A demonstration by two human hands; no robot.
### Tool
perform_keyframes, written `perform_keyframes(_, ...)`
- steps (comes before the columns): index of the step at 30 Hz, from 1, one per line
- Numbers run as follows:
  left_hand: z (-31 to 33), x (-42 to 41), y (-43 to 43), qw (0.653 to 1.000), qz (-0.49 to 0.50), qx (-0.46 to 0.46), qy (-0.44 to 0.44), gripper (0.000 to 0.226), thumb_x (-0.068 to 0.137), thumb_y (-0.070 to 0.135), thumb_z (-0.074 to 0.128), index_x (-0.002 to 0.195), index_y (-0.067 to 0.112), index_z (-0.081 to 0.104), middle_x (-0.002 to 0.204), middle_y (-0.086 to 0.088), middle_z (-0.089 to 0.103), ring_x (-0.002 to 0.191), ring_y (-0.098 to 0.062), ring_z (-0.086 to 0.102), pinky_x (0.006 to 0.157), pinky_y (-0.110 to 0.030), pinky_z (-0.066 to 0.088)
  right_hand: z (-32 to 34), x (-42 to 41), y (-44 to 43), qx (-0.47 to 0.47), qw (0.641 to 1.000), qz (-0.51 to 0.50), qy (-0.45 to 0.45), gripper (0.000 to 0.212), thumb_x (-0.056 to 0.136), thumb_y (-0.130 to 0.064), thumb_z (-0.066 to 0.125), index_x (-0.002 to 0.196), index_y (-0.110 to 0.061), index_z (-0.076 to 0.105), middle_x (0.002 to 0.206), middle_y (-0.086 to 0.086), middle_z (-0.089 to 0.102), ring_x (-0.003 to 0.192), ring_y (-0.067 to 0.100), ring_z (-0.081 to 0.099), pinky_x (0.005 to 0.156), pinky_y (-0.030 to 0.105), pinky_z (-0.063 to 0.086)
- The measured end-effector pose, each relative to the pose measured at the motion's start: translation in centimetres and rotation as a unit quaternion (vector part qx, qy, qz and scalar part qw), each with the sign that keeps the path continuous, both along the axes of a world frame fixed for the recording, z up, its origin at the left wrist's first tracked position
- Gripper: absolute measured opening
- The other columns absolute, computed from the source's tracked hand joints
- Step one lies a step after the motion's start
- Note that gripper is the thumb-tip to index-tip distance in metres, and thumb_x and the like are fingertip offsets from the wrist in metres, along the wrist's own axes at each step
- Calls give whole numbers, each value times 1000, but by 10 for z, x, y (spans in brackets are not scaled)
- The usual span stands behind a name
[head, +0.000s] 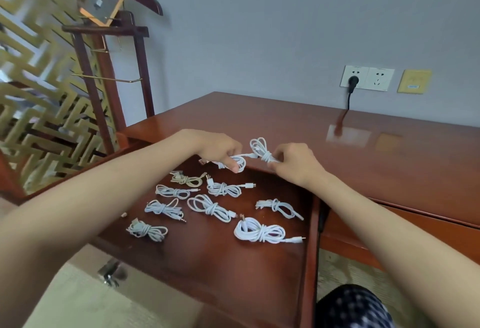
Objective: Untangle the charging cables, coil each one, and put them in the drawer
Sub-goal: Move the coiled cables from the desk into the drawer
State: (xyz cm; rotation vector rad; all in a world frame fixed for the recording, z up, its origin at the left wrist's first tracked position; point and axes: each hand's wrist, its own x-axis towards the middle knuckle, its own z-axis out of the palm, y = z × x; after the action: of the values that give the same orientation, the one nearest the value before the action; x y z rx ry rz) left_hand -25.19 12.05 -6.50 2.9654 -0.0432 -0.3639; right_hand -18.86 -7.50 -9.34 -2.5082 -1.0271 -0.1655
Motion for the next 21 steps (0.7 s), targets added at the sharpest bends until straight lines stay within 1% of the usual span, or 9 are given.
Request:
perform_keyframes(3, -1, -17, -2, 999, -14, -26, 45, 27, 84, 35, 68, 98, 14, 56, 87, -5, 56, 66, -17, 50, 54, -24, 48, 1, -18, 1, -49, 999, 23, 3, 22, 80, -25, 65, 91, -5, 68, 92, 10, 68, 88, 27, 60, 74, 30, 47)
perform_keyframes(5, -3, -29, -6, 997, -18, -32, 75, 31, 82, 31, 70, 105, 12, 61, 91, -5, 61, 67, -10, 52, 49, -11, 42, 3, -30, -2, -78, 993, 58, 60, 18, 77, -21, 69, 80, -4, 65, 76, 6, 65, 71, 23, 62, 69, 32, 51)
perform_keyframes(8, -10, -41, -9, 993, -24, -29, 110, 29, 80, 34, 71, 103, 19, 62, 95, -1, 65, 73, -1, 54, 51, -1, 35, 8, -51, -8, -155, 962, 124, 188, 19, 77, -17, 73, 72, -15, 55, 67, -1, 62, 55, 16, 65, 58, 25, 55)
perform_keyframes(10, -16, -49, -12, 990, -29, -31, 133, 20, 80, 34, 72, 94, 25, 61, 92, 2, 65, 72, 1, 54, 53, 0, 33, 8, -63, -11, -233, 935, 141, 226, 16, 77, -15, 74, 74, -12, 58, 64, -5, 63, 53, 13, 65, 59, 22, 55)
perform_keyframes(12, -24, -55, -14, 989, -28, -35, 143, 19, 80, 32, 73, 92, 25, 61, 90, 2, 65, 70, 1, 54, 53, 0, 34, 3, -74, -10, -291, 916, 146, 235, 14, 77, -13, 74, 73, -11, 61, 59, -7, 63, 54, 14, 65, 59, 21, 55)
perform_keyframes(14, -31, -60, -19, 988, -27, -40, 146, 20, 79, 31, 73, 92, 23, 61, 86, 2, 63, 66, 0, 52, 51, -2, 34, -3, -81, -7, -324, 902, 148, 244, 15, 76, -11, 74, 71, -11, 60, 62, -3, 62, 57, 17, 65, 57, 21, 55)
perform_keyframes(16, -38, -64, -22, 987, -29, -32, 154, 22, 79, 32, 73, 94, 22, 60, 85, 3, 62, 68, 0, 52, 53, -2, 35, -7, -87, -4, -370, 881, 146, 256, 12, 77, -10, 74, 76, -8, 62, 69, 1, 61, 60, 20, 64, 56, 20, 55)
perform_keyframes(19, -44, -69, -26, 985, -25, -16, 170, 24, 81, 32, 71, 98, 22, 58, 83, 7, 61, 70, 3, 52, 62, -6, 38, -15, -92, 1, -430, 853, 132, 264, 15, 79, -10, 73, 88, -4, 63, 81, 7, 63, 65, 22, 64, 60, 22, 55)
perform_keyframes(21, -49, -72, -27, 985, -26, -6, 173, 27, 81, 33, 71, 101, 22, 58, 80, 10, 60, 73, 0, 51, 68, -12, 38, -21, -93, 3, -442, 852, 121, 255, 22, 79, -11, 73, 95, -2, 61, 94, 14, 62, 67, 22, 64, 65, 25, 56)
